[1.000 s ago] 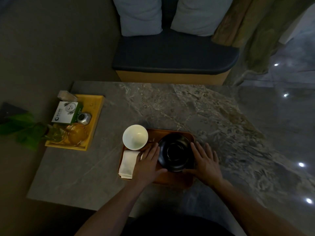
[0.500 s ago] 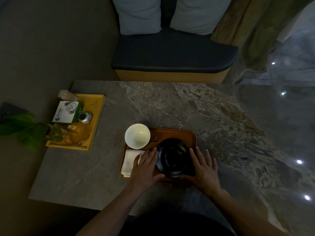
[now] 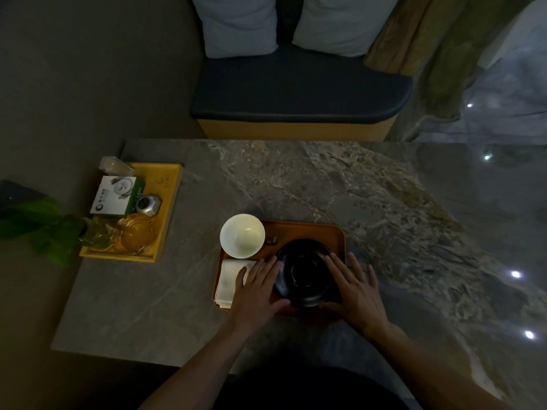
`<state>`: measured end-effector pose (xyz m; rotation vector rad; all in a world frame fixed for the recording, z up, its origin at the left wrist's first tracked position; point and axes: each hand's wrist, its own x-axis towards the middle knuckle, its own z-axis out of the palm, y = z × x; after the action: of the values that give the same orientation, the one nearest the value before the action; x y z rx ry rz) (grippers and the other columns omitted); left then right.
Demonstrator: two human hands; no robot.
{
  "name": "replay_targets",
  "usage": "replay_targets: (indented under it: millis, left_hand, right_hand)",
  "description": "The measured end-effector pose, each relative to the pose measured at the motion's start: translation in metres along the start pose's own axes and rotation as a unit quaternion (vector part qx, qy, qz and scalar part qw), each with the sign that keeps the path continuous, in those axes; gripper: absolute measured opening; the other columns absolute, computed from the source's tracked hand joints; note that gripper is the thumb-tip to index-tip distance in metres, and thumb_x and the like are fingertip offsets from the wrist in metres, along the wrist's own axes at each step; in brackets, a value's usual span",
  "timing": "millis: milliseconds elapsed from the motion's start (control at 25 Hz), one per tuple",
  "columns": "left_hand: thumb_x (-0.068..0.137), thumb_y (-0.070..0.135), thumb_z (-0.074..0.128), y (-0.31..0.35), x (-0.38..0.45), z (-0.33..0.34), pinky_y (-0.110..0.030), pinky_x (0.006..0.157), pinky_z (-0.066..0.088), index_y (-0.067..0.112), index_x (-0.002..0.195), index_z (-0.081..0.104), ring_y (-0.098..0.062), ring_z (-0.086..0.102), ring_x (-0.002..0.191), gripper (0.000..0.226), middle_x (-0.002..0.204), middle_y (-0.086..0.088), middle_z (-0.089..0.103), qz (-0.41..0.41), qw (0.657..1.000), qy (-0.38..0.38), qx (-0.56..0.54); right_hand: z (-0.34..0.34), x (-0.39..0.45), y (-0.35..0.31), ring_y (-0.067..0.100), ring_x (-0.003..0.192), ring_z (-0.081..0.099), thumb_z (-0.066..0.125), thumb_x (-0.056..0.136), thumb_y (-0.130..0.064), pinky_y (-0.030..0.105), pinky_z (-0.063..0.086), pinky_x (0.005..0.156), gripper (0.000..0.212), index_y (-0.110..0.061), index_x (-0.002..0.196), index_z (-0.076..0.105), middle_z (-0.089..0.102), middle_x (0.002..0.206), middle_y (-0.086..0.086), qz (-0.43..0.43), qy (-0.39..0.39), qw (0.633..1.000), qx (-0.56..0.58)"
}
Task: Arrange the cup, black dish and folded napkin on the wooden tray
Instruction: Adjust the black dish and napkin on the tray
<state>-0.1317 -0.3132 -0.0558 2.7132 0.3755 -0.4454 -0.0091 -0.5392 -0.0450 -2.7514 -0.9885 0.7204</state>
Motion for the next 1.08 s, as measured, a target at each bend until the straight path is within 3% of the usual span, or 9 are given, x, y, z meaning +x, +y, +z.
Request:
replay_targets:
  millis: [240, 600, 1080]
  left_hand:
    - [0.082, 0.069, 0.052, -0.0038, 0.0014, -0.0006, -0.043, 0.119, 0.005, 0.031, 0.154, 0.016, -0.012, 0.009, 0.150, 0.088, 0.162, 0.011, 0.012, 0.015, 1.000, 0.011, 0.000]
    - [0.083, 0.067, 0.053, -0.0074, 0.0057, -0.0065, -0.041, 0.120, 0.005, 0.034, 0.153, 0.012, -0.011, 0.007, 0.150, 0.087, 0.163, 0.014, 0.010, 0.022, 1.000, -0.003, 0.005]
    - [0.084, 0.063, 0.055, -0.0016, 0.0029, -0.0046, -0.039, 0.119, 0.005, 0.034, 0.153, 0.015, -0.010, 0.006, 0.150, 0.085, 0.162, 0.015, 0.009, 0.013, 1.000, 0.009, -0.011]
  right_hand:
    - [0.0002, -0.0018, -0.0013, 0.020, 0.145, -0.017, 0.053, 0.076, -0.073, 0.058, 0.002, 0.117, 0.102, -0.039, 0.150, -0.008, -0.008, 0.158, -0.015, 0.012, -0.003, 1.000, 0.007]
    - [0.0054, -0.0092, -0.0088, 0.024, 0.149, -0.002, 0.057, 0.074, -0.072, 0.054, 0.006, 0.118, 0.101, -0.041, 0.150, -0.001, -0.001, 0.160, -0.013, 0.039, 0.006, 0.999, 0.026]
    - [-0.0006, -0.0054, -0.0043, 0.027, 0.149, -0.003, 0.057, 0.076, -0.069, 0.058, 0.004, 0.117, 0.097, -0.044, 0.150, -0.002, 0.003, 0.162, -0.013, 0.029, 0.003, 0.999, 0.017]
